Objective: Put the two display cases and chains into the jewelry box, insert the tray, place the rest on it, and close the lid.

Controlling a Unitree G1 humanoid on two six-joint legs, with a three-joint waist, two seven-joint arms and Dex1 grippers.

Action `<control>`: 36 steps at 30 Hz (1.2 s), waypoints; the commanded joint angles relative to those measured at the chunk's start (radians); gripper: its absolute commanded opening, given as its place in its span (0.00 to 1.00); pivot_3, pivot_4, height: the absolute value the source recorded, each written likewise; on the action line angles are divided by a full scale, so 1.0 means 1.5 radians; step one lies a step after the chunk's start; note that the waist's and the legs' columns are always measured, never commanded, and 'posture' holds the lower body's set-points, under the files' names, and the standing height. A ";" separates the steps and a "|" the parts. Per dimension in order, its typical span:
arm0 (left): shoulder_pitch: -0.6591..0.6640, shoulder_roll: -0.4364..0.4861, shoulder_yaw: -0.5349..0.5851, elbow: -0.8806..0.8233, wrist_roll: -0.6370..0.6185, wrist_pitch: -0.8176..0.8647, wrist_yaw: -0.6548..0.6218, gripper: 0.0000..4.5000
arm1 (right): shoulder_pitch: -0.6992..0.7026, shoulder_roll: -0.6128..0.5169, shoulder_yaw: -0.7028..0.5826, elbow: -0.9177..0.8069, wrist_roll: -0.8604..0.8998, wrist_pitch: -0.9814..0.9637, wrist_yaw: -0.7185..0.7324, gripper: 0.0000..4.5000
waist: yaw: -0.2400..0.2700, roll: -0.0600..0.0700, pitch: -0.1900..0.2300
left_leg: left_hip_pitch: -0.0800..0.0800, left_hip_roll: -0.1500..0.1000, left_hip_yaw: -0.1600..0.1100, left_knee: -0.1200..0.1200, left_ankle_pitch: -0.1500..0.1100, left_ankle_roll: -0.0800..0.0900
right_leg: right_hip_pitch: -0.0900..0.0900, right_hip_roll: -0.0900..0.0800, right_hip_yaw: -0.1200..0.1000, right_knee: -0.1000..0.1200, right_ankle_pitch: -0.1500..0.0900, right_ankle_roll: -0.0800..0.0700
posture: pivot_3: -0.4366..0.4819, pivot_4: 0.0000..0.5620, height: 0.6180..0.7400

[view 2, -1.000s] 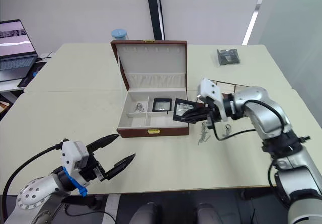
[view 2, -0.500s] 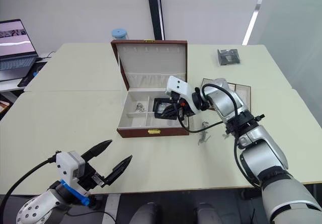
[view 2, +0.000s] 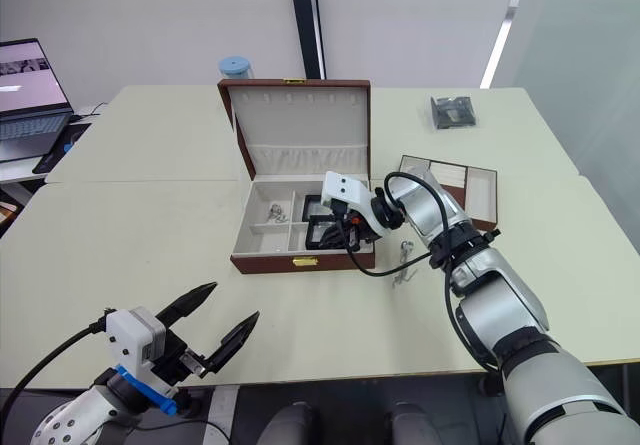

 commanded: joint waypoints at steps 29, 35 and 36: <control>-0.138 0.096 0.108 0.074 -0.126 0.231 0.039 1.00 | 0.163 -0.081 -0.269 -0.195 0.163 0.007 -0.045 0.99 | 0.001 0.000 0.000 | -0.001 -0.001 0.000 0.000 0.000 0.000 | 0.000 -0.001 0.000 0.000 0.000 0.000 | 0.48 0.27 1.00; -0.206 0.160 0.164 0.208 -0.114 0.224 0.000 1.00 | 0.335 -0.186 -0.323 -0.333 0.172 -0.008 -0.085 0.99 | 0.002 0.001 0.000 | -0.001 0.000 -0.001 -0.001 0.000 0.000 | -0.001 0.000 -0.001 -0.001 0.000 0.000 | 0.48 0.27 1.00; -0.217 0.174 0.171 0.233 -0.109 0.220 -0.010 1.00 | 0.364 -0.198 -0.337 -0.348 0.174 -0.015 -0.097 0.99 | 0.001 0.001 0.000 | -0.001 0.000 -0.001 -0.001 0.000 0.000 | -0.001 0.000 -0.001 -0.001 0.000 0.000 | 0.48 0.27 1.00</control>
